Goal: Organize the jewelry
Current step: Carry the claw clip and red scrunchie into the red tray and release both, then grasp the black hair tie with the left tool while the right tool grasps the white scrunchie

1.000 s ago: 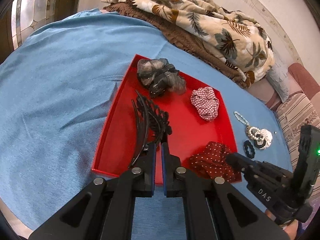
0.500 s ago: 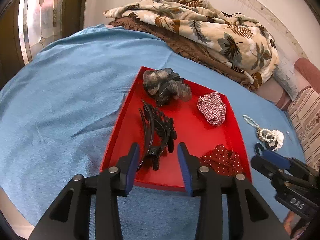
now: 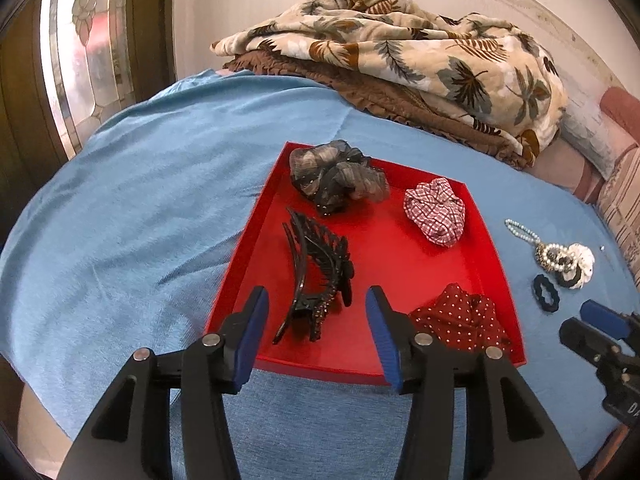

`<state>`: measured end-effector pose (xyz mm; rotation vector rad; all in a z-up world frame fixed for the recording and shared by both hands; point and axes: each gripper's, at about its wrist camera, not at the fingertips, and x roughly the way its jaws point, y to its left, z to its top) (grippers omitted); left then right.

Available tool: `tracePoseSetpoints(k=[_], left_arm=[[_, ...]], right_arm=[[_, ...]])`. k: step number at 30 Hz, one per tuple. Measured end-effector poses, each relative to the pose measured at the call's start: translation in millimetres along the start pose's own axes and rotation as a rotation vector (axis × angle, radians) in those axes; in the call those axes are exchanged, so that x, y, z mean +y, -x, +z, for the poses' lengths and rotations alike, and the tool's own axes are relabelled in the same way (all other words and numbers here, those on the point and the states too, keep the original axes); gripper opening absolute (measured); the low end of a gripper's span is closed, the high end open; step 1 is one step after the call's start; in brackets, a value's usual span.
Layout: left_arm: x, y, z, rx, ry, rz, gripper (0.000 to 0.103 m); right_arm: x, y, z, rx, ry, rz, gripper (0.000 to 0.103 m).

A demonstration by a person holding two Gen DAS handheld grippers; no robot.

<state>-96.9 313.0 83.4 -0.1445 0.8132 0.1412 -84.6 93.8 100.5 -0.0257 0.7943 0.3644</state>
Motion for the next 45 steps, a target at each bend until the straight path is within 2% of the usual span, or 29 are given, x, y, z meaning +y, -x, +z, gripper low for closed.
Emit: tracePoseSetpoints(k=[12,17,23,29,33,40,45], left_arm=[[-25,-1,-8,-0.001,-0.077,0.039,0.051],[-36,2,-16,0.001,-0.099,0.052,0.052],[-55,25,-35,-0.032,-0.162,0.054,0.052],[-94,60,-41,-0.069,-0.248,-0.010,0.052],[-135,69,-35,-0.051,-0.304,-0.109,0.057],[-203,45,-22,0.079,-0.298,-0.253,0.057],[-234,12,-18,0.143,-0.289,-0.259,0.057]], right_arm=[[-49,20,-11,-0.025,-0.062,-0.053,0.066],[-92,33,-23,-0.029,-0.110,-0.106,0.068],[-161,53,-42,-0.031,-0.207,-0.197,0.069],[-226,69,-56,-0.046,-0.330,-0.249,0.069],[-252,70,-55,-0.054,-0.394,-0.231,0.069],[-262,46,-42,-0.046,-0.392,-0.174,0.069],[-265,21,-28,-0.030,-0.353,-0.140,0.069]])
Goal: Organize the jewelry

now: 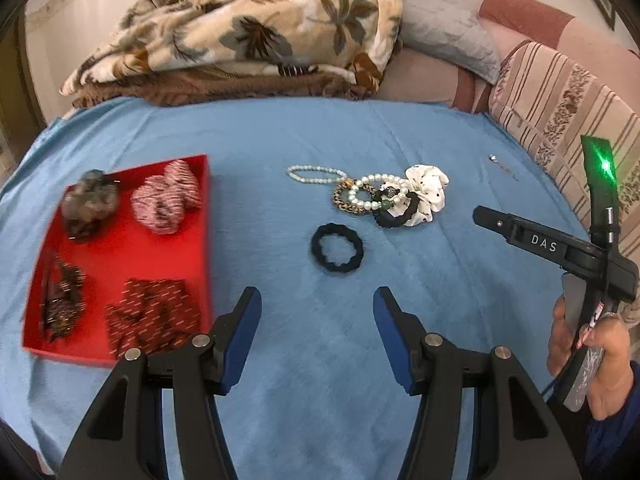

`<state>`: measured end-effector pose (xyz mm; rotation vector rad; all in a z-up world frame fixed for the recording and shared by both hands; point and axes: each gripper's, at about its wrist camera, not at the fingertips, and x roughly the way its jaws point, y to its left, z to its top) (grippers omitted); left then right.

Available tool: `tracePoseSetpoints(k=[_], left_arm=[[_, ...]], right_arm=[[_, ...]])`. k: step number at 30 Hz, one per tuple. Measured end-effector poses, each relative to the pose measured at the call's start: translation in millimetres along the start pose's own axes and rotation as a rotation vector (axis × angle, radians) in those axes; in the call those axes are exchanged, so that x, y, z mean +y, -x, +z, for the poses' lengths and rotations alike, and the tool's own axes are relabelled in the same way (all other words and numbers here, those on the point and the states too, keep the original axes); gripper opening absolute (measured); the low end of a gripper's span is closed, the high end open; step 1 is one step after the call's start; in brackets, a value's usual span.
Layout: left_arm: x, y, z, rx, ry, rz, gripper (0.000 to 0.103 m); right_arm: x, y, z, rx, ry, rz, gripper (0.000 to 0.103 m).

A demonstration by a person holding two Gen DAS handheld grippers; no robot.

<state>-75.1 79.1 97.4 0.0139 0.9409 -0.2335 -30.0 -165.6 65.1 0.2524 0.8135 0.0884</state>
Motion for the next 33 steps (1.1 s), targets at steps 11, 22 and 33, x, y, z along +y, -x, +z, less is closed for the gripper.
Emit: tracePoseSetpoints(k=[11,22,33], left_arm=[[3,-94,26,0.125,0.081,-0.035,0.037],[4,-124,20,0.138,0.077,0.004,0.009],[-4,-71,-14,0.111,0.048,-0.050,0.009]], right_arm=[[1,-51,37,0.024,0.003,0.092,0.066],[-23,-76,43,0.102,-0.151,0.258,0.006],[-65,25,29,-0.107,-0.266,0.065,0.005]])
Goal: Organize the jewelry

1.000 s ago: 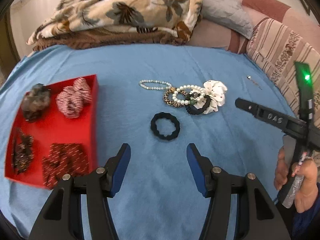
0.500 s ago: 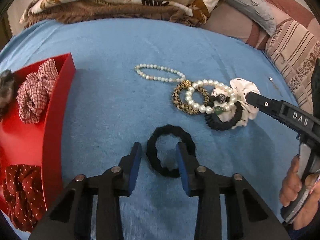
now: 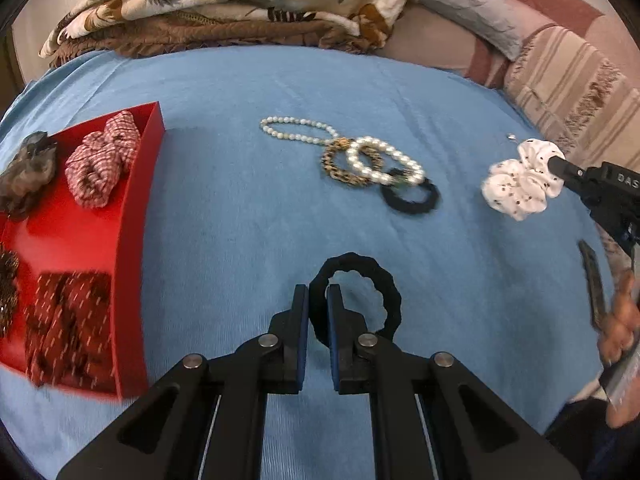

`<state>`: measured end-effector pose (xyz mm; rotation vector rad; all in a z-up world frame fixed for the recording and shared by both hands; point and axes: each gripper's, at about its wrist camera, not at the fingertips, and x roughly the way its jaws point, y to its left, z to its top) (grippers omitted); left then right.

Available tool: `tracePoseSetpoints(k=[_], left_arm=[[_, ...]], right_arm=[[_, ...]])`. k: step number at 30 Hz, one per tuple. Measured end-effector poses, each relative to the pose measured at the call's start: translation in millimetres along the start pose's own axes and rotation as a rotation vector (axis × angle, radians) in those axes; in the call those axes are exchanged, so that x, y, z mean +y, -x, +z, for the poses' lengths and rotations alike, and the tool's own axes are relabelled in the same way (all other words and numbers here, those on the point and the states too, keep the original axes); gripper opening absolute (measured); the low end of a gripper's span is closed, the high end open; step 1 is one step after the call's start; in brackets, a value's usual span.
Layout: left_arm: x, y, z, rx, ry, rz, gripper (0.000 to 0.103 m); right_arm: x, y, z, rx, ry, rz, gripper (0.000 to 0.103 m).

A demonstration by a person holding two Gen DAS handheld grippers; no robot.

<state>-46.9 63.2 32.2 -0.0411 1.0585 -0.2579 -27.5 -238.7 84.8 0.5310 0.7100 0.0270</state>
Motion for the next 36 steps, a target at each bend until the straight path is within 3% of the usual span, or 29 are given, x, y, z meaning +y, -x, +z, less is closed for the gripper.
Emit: tracePoseSetpoints(k=[4,9,16,25,36], left_arm=[[-1,34,-13,-0.040,-0.011,-0.032,0.009],[6,77,-26,-0.107,-0.007,-0.051,0.009],[28,125,-41,-0.199,0.005,0.016,0.009],[61,147,-64,-0.229,0.076,0.074,0.009],[62,168,-83,-0.310,0.049,0.160,0.009]], right_arm=[[0,29,-7,-0.078,0.026,-0.064,0.005],[24,42,-32,-0.083,0.104,-0.081,0.005],[70,48,-80,-0.067,0.265,-0.057,0.005],[106,57,-134,-0.041,0.393,-0.059,0.005],[146,80,-177,-0.026,0.513,-0.103,0.005]])
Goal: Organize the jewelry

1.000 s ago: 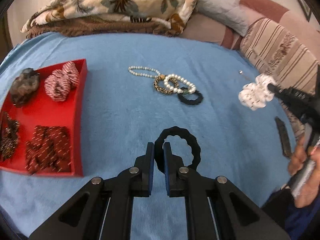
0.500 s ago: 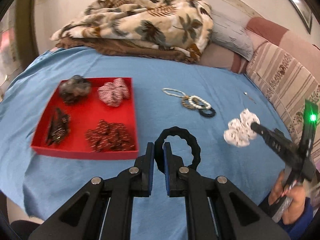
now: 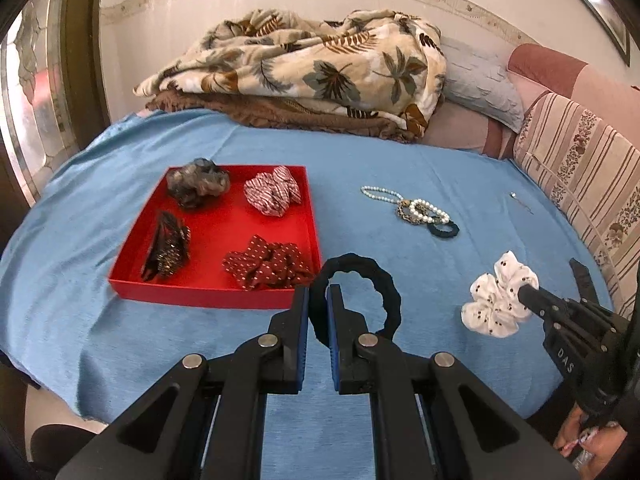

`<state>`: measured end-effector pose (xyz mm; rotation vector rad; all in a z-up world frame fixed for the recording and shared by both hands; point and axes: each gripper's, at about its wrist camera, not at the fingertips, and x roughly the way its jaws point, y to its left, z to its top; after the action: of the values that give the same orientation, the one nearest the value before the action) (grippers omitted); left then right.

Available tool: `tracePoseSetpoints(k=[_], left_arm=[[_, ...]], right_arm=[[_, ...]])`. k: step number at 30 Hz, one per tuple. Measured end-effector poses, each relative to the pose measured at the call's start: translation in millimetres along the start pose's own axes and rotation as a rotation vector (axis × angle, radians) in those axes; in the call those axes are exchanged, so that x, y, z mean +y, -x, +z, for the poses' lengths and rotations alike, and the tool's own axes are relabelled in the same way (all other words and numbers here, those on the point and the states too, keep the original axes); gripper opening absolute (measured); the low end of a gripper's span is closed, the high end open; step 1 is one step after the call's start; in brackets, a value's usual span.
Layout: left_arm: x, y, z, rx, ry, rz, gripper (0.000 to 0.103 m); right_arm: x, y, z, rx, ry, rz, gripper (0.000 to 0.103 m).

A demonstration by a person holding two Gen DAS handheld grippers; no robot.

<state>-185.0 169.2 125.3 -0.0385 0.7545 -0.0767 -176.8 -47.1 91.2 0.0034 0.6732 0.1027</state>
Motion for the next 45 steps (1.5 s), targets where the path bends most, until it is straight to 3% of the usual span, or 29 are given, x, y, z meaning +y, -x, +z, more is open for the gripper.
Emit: tracePoseSetpoints(k=[16,32,38,45], left_arm=[[23,7,-5,-0.017,0.027,0.032,0.009],[83,-11,15,-0.005,0.139,0.054,0.009],[109,-28,33,-0.013,0.142,0.078,0.009],[142,-59,71,-0.005,0.182,0.057,0.009]], right_arm=[[42,13,7,-0.004,0.125,-0.025,0.005],[77,3,31,-0.011,0.210,-0.017,0.005],[92,7,49,-0.048,0.210,0.045,0.005],[126,8,84,-0.087,0.205,0.195,0.005]])
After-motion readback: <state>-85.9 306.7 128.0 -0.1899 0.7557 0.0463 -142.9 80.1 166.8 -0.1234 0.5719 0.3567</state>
